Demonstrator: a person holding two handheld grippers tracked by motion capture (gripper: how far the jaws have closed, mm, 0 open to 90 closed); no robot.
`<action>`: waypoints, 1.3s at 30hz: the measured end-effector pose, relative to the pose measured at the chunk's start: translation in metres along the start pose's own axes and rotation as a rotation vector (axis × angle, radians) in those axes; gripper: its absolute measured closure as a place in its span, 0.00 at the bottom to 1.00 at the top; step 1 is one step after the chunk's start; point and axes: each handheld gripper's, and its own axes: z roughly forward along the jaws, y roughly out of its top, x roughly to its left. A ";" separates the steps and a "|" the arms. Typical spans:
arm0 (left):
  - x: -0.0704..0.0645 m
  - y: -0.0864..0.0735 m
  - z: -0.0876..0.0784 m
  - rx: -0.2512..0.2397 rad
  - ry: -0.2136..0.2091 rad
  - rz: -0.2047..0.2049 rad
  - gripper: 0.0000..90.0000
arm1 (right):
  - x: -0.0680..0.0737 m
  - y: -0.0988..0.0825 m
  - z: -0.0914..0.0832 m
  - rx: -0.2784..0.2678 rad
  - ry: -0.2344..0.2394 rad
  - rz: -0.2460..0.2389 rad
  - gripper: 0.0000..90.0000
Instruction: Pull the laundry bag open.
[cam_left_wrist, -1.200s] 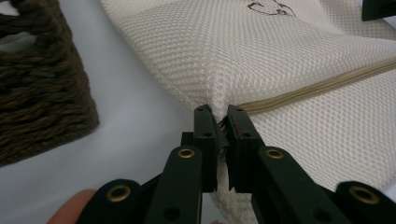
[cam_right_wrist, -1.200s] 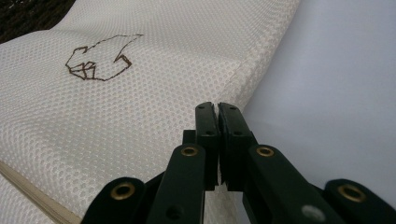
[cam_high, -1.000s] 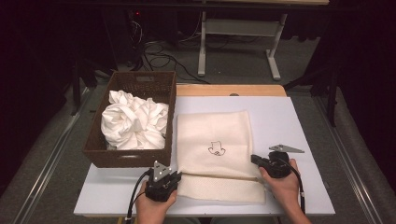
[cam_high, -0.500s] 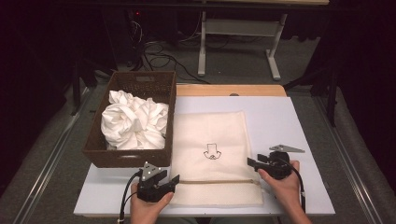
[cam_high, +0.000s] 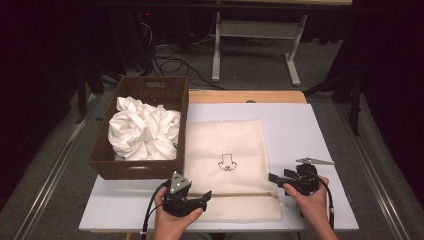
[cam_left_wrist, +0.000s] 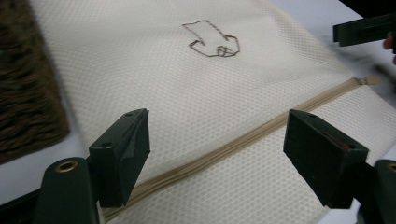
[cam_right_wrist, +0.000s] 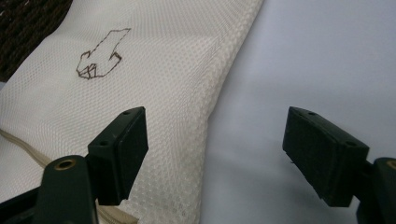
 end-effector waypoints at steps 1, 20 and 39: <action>-0.003 0.001 0.002 0.003 -0.005 0.007 0.26 | 0.000 -0.001 0.001 0.004 0.006 -0.001 0.27; -0.063 0.025 0.057 0.093 -0.156 0.118 0.31 | 0.003 -0.007 0.007 0.060 0.051 0.030 0.51; -0.110 0.024 0.092 0.180 -0.335 0.181 0.64 | 0.008 -0.018 0.001 0.131 0.111 0.147 0.69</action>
